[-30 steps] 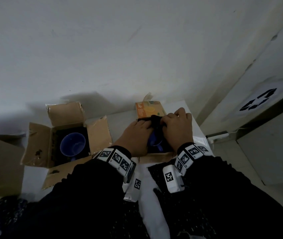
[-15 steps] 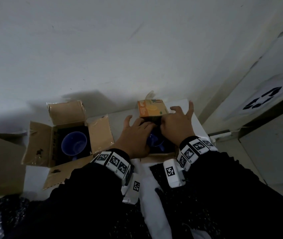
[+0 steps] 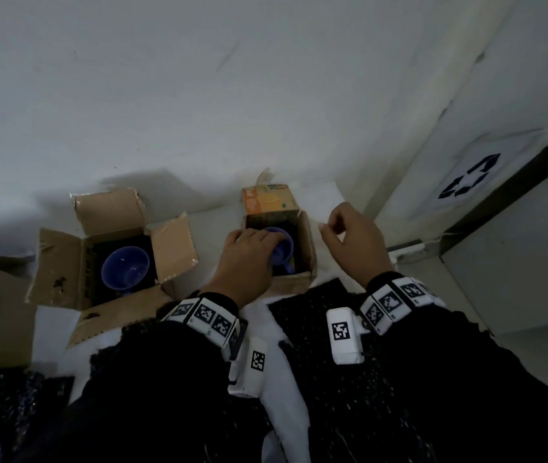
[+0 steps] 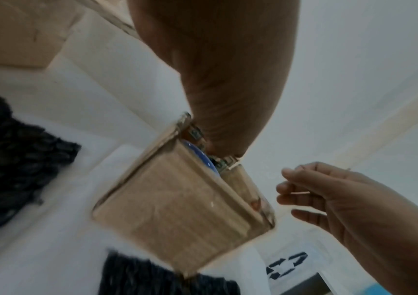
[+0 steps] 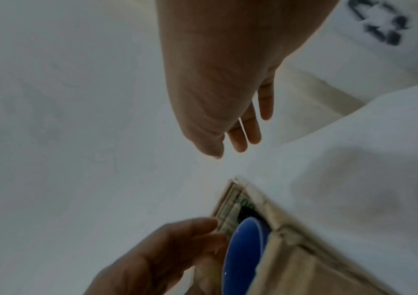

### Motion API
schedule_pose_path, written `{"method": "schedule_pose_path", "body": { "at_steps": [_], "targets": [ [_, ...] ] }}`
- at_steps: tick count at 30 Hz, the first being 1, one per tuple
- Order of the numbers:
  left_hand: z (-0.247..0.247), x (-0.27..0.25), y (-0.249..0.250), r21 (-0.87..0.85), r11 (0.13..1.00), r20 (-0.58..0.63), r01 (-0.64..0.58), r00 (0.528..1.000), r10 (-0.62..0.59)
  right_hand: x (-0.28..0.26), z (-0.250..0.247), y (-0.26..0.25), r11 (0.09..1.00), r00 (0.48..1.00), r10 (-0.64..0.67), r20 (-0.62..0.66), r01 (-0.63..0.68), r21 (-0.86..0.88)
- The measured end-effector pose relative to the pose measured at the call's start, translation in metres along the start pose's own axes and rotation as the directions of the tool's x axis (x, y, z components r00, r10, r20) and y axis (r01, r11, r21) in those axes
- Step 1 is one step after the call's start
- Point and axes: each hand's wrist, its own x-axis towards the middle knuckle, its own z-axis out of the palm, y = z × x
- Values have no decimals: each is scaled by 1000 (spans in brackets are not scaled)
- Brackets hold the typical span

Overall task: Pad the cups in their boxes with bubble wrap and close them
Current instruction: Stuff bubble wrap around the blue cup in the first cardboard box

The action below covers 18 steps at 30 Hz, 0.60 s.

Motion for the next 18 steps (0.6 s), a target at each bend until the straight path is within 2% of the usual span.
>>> {"method": "schedule_pose_path", "body": {
  "at_steps": [3,5,7,8,9,10,12,14,15,18],
  "targets": [
    [8,-21,32,-68,996,-143,-64,988,54,-43,-23,24,988,983,154,103,-156,12],
    [16,-36,52,-60,991,-200,-120,974,106,-73,-34,37,969,937,242,251,-247,-14],
    [27,-52,68,-68,984,-206,-162,968,145,-101,-39,42,950,838,312,448,-281,-136],
    [34,-59,74,-68,983,-189,-172,969,157,-115,-38,44,939,780,341,525,-256,-229],
    [40,-66,79,-63,983,-150,-170,976,159,-128,-34,47,926,736,363,571,-217,-309],
    [45,-73,84,-67,986,-71,-151,987,147,-140,-30,49,913,715,381,587,-188,-363],
    [54,-85,92,-93,994,177,-57,982,72,-157,-22,55,909,739,386,552,-203,-363],
    [62,-98,99,-85,994,355,66,934,-32,-166,-19,56,926,787,366,497,-254,-279],
    [65,-103,101,-83,989,375,119,923,-80,-167,-20,56,935,812,346,471,-257,-243],
    [69,-113,107,-167,947,336,275,919,-207,-166,-29,54,966,882,254,396,-212,-148]
  ]
}}
